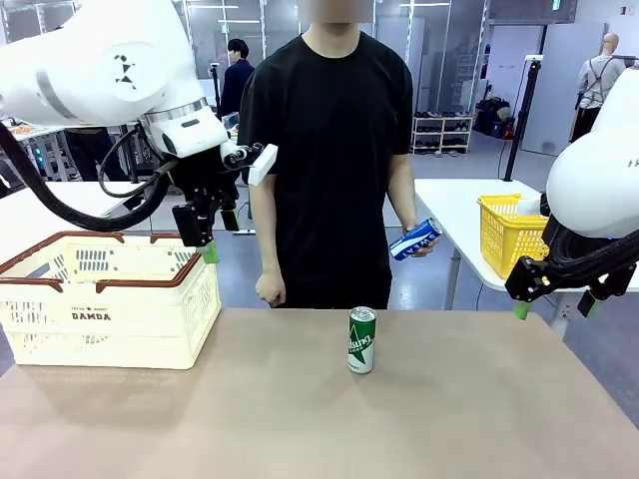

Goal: Place the drinks into the Shopping basket.
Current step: Pick up one drink and place it into the Shopping basket.

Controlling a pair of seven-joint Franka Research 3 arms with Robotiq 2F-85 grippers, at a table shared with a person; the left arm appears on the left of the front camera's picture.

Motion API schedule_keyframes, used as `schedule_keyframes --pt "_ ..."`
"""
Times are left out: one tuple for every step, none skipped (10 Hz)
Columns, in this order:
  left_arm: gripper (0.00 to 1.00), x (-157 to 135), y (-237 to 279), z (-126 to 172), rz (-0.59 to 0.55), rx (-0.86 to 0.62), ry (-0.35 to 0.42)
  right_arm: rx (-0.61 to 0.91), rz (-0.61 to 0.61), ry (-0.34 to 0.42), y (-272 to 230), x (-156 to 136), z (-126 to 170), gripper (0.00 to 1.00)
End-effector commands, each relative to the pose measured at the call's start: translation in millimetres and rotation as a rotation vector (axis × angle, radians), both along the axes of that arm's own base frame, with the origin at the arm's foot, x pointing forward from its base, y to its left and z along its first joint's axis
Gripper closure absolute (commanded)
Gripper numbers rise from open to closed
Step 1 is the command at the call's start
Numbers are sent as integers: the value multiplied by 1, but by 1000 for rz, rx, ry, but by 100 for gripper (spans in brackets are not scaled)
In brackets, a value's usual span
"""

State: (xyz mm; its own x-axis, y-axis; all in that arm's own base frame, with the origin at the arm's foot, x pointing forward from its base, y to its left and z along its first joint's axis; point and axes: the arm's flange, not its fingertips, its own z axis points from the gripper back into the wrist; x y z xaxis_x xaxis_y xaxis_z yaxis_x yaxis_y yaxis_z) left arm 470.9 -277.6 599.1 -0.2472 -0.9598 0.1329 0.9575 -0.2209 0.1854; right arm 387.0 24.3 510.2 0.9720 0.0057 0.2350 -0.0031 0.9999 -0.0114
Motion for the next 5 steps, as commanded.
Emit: schedule_keyframes --pt "0 -2 3 1 7 -5 -13 -4 1 -2 -2 0 1 0" --pt "0 -2 3 1 7 -5 -13 -4 1 -2 -2 0 1 0" --pt "0 -2 3 1 7 -5 -13 -4 1 -2 -2 0 1 0" --pt "0 -2 3 1 7 -5 -13 -4 1 -2 -2 0 1 0" --pt "0 1 1 1 2 -1 -2 -4 1 -2 -2 0 1 0"
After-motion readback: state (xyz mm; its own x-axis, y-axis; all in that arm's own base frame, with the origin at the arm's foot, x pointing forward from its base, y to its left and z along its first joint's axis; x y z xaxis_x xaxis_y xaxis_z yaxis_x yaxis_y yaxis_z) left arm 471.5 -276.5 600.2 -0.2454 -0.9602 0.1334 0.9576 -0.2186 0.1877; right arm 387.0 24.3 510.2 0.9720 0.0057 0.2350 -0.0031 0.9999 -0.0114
